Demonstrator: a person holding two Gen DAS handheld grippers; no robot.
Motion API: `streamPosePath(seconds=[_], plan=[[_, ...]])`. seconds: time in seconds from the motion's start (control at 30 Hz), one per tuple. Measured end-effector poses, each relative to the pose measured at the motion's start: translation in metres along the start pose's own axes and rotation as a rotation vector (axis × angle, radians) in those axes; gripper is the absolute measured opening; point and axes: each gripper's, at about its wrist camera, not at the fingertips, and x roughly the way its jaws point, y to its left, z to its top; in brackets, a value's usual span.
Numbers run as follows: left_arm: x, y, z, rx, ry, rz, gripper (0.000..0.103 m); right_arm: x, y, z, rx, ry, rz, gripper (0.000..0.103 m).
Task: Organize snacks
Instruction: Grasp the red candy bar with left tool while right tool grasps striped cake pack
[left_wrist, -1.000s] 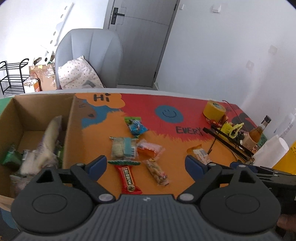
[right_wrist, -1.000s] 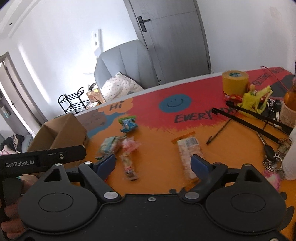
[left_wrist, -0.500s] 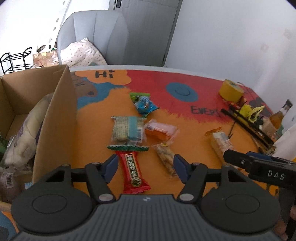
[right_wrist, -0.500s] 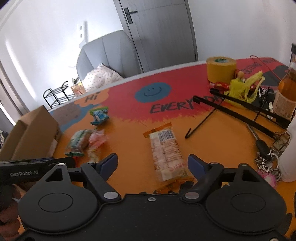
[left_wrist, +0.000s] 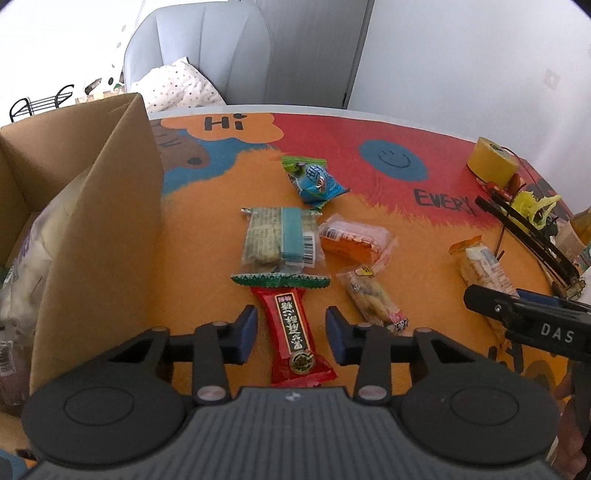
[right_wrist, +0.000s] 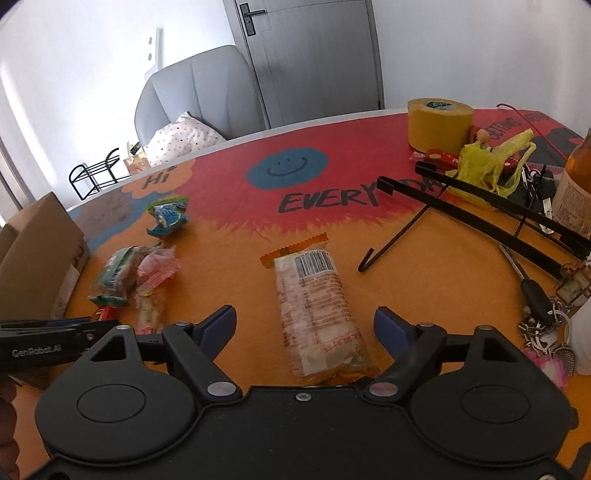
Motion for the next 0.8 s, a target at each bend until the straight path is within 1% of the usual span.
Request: streamPosePath(seconds=[0.03,0.07,0.1,0.13,0.17,0.2,0.27,0.43,0.57,0.8], plan=[[0.0,-0.001,0.0,0.006,-0.001,0.005,0.03,0.0,0.001,-0.001,-0.01,-0.005,-0.008,0.074],[0.0,-0.001,0.0,0.012,-0.001,0.008,0.024,0.0,0.002,-0.001,-0.022,-0.009,-0.019,0.065],[0.0,-0.002,0.0,0.016,-0.001,0.008,0.023,0.0,0.002,-0.001,-0.034,-0.012,-0.032,0.059],[0.0,-0.002,0.0,0.017,0.0,0.004,0.018,-0.001,0.002,-0.001,-0.04,-0.015,-0.043,0.047],[0.0,-0.002,-0.001,0.019,0.001,0.0,0.018,-0.002,0.001,-0.001,-0.039,-0.016,-0.049,0.035],[0.0,-0.002,-0.001,0.018,0.003,-0.005,0.018,-0.003,-0.001,0.0,-0.029,-0.013,-0.044,0.033],[-0.002,-0.004,-0.003,0.02,0.006,-0.014,0.018,-0.006,-0.007,0.0,0.018,-0.01,-0.018,0.033],[-0.009,-0.008,-0.007,0.047,0.008,-0.032,0.018,-0.017,-0.008,-0.008,0.053,-0.027,0.009,0.033],[-0.02,-0.01,-0.005,0.055,-0.017,-0.045,0.018,-0.027,-0.001,-0.009,0.062,-0.051,0.016,0.033],[-0.045,-0.008,0.0,0.056,-0.07,-0.062,0.018,-0.049,0.014,-0.002,0.05,-0.101,0.057,0.033]])
